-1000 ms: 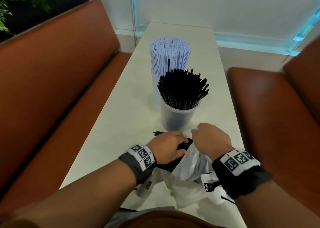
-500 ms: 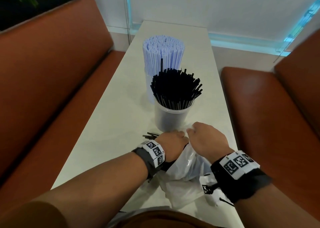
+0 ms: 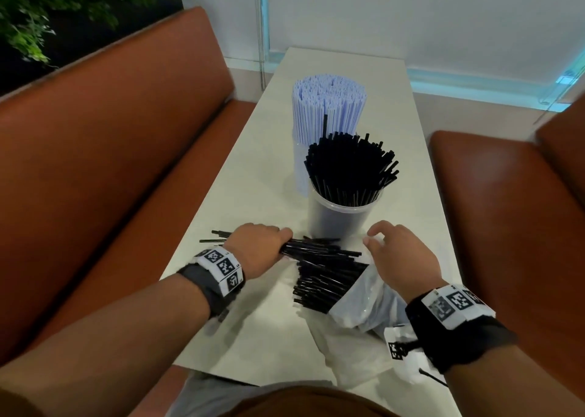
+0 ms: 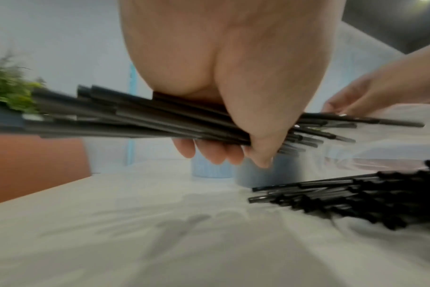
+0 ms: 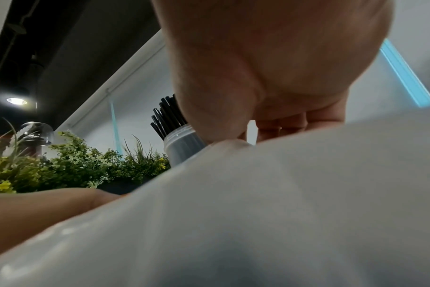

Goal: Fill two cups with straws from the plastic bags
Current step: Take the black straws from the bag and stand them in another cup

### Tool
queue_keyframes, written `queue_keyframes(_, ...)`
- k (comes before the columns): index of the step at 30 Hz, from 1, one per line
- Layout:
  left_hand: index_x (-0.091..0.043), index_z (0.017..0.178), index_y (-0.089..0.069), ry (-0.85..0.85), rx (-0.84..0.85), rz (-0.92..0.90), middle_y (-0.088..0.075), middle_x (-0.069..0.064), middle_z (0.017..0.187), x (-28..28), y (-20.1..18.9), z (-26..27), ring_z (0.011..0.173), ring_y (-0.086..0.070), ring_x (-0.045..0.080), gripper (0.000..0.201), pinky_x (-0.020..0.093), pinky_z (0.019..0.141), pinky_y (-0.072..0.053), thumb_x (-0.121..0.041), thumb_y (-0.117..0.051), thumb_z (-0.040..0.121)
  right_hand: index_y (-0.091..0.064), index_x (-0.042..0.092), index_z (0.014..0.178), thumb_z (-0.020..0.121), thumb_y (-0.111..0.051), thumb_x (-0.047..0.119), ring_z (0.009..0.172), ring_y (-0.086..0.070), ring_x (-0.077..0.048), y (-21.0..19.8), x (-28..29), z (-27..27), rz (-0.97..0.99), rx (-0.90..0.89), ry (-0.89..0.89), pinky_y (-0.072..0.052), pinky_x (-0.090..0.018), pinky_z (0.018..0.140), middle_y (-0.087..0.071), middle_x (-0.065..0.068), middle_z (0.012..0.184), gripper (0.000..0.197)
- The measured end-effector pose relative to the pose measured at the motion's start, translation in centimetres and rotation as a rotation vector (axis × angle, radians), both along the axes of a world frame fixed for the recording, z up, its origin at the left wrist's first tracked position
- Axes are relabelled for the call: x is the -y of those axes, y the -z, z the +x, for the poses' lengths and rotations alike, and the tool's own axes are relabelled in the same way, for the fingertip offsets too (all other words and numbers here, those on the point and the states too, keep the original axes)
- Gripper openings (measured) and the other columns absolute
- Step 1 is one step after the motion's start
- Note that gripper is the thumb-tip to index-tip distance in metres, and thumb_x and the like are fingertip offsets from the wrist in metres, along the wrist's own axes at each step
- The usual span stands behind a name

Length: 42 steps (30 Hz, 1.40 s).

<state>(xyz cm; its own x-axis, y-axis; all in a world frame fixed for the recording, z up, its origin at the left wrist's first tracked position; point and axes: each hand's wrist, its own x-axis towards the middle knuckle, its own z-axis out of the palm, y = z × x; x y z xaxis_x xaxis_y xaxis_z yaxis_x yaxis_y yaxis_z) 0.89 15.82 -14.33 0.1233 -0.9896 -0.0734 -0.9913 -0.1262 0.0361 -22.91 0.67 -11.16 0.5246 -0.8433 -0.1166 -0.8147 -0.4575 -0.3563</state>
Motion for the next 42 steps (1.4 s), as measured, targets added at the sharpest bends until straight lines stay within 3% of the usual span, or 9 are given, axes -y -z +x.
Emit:
queue_keyframes(9, -0.028, 0.117, -0.052, -0.093, -0.202, -0.168, -0.065, -0.005, 0.098, -1.3, -1.8, -0.8, 0.084, -0.062, 0.023, 0.023, 0.034, 0.063, -0.045, -0.03, -0.057, 0.094, -0.065, 0.026, 0.107, 0.096, -0.038, 0.057, 0.103, -0.06, -0.002, -2.3, -3.8, 1.6, 0.112, 0.999, -0.056, -0.045, -0.014, 0.087, -0.066, 0.01, 0.103, 0.043)
queue_keyframes(13, -0.029, 0.121, -0.052, -0.007, -0.221, -0.22, -0.066, -0.007, 0.102, 0.0, -3.2, -4.3, 0.086, -0.063, 0.021, 0.031, 0.036, 0.067, -0.051, -0.031, -0.059, 0.091, -0.068, 0.029, 0.094, 0.097, -0.041, 0.053, 0.087, -0.061, 0.002, -2.9, -4.6, 2.2, 0.164, 0.917, -0.024, -0.043, -0.007, 0.075, -0.068, 0.014, 0.09, 0.036)
queue_keyframes(17, -0.029, 0.125, -0.051, 0.012, -0.2, -0.229, -0.065, -0.006, 0.106, 0.5, -3.7, -5.1, 0.089, -0.063, 0.022, 0.033, 0.037, 0.068, -0.051, -0.029, -0.057, 0.092, -0.07, 0.035, 0.092, 0.098, -0.044, 0.052, 0.098, -0.063, -0.001, -2.9, -3.4, 0.9, 0.098, 0.996, 0.144, -0.048, -0.026, 0.088, -0.068, 0.012, 0.099, 0.032)
queue_keyframes(22, -0.027, 0.117, -0.05, 0.07, -0.173, -0.274, -0.067, -0.005, 0.1, 1.7, -4.4, -7.4, 0.082, -0.065, 0.024, 0.035, 0.03, 0.058, -0.04, -0.032, -0.063, 0.085, -0.076, 0.03, 0.08, 0.105, -0.044, 0.047, 0.084, -0.069, -0.004, -2.7, -4.4, 1.5, 0.272, 0.96, 0.079, -0.051, -0.026, 0.08, -0.075, 0.009, 0.084, 0.044)
queue_keyframes(26, -0.029, 0.119, -0.046, 0.028, -0.151, -0.275, -0.066, -0.004, 0.102, 2.4, -4.9, -7.5, 0.083, -0.065, 0.025, 0.032, 0.03, 0.059, -0.04, -0.036, -0.059, 0.091, -0.076, 0.033, 0.082, 0.095, -0.046, 0.056, 0.081, -0.068, 0.0, -3.3, -4.2, 1.0, 0.212, 1.088, 0.122, -0.049, -0.01, 0.071, -0.074, 0.012, 0.083, 0.04)
queue_keyframes(30, -0.024, 0.129, -0.048, 0.09, -0.207, -0.319, -0.068, -0.003, 0.099, 3.0, -5.3, -9.5, 0.077, -0.065, 0.024, 0.046, 0.028, 0.054, -0.033, -0.031, -0.063, 0.086, -0.078, 0.025, 0.084, 0.102, -0.049, 0.038, 0.08, -0.069, -0.003, -2.9, -4.5, 2.0, 0.281, 0.898, 0.04, -0.056, -0.029, 0.075, -0.075, 0.009, 0.082, 0.036)
queue_keyframes(33, -0.028, 0.133, -0.048, 0.066, -0.276, -0.351, -0.069, -0.004, 0.108, 3.3, -5.6, -9.5, 0.085, -0.066, 0.024, 0.046, 0.029, 0.056, -0.038, -0.03, -0.061, 0.089, -0.08, 0.028, 0.086, 0.102, -0.046, 0.047, 0.087, -0.072, -0.008, -2.9, -4.5, 2.1, 0.383, 1.007, 0.092, -0.057, -0.026, 0.077, -0.077, 0.006, 0.088, 0.043)
queue_keyframes(38, -0.041, 0.116, -0.053, -0.052, -0.957, -0.582, -0.071, -0.007, 0.096, 3.1, -9.2, -7.9, 0.09, -0.069, 0.016, 0.022, 0.037, 0.087, -0.056, -0.034, -0.058, 0.096, -0.076, 0.016, 0.103, 0.103, -0.041, 0.056, 0.099, -0.074, -0.02, -2.8, -3.8, 1.9, 0.661, 1.176, 0.265, -0.057, -0.032, 0.083, -0.078, -0.006, 0.099, 0.053)
queue_keyframes(42, -0.036, 0.095, -0.065, -0.076, -1.536, -0.962, -0.063, -0.006, 0.074, 3.4, -13.7, -8.3, 0.068, -0.062, 0.016, 0.013, 0.051, 0.086, -0.058, -0.024, -0.065, 0.09, -0.071, 0.008, 0.112, 0.102, -0.04, 0.059, 0.105, -0.072, -0.028, -2.7, -3.5, 2.0, 0.868, 1.207, 0.364, -0.055, -0.041, 0.093, -0.076, -0.012, 0.107, 0.061)
